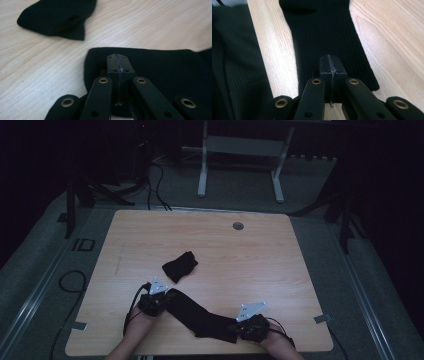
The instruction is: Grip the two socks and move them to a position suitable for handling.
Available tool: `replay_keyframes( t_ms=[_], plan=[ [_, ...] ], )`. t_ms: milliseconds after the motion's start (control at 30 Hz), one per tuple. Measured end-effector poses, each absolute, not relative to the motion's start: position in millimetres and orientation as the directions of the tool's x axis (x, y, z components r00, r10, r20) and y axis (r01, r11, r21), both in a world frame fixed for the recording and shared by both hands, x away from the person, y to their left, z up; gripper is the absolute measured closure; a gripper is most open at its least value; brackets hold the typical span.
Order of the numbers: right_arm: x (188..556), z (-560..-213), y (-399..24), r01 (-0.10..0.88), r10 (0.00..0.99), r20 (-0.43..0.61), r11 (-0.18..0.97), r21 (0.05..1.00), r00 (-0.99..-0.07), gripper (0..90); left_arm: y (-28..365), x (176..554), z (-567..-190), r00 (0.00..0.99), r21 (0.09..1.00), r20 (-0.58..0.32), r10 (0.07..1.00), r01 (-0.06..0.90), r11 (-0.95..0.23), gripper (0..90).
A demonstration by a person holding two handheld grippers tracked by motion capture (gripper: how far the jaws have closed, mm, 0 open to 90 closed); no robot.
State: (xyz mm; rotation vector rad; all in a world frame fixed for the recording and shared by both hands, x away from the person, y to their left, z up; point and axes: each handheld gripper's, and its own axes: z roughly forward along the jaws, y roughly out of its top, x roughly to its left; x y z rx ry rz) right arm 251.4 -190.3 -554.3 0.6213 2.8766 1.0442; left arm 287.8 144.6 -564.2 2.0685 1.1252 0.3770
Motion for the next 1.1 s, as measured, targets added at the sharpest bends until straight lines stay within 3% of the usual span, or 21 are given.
replay_keyframes(
  t_ms=[567,1100],
  plan=[
    [291,-550,-244,0.481,0.583,0.037,0.631,0.609,-0.812,89.9,122,274,-568,0.629,0.698,-0.186,0.755,0.625,-0.349,89.8],
    [286,-551,-263,0.497,0.614,0.032,0.605,0.623,-0.788,89.9,109,269,-570,0.651,0.704,-0.222,0.726,0.622,-0.342,89.7]
  ],
)
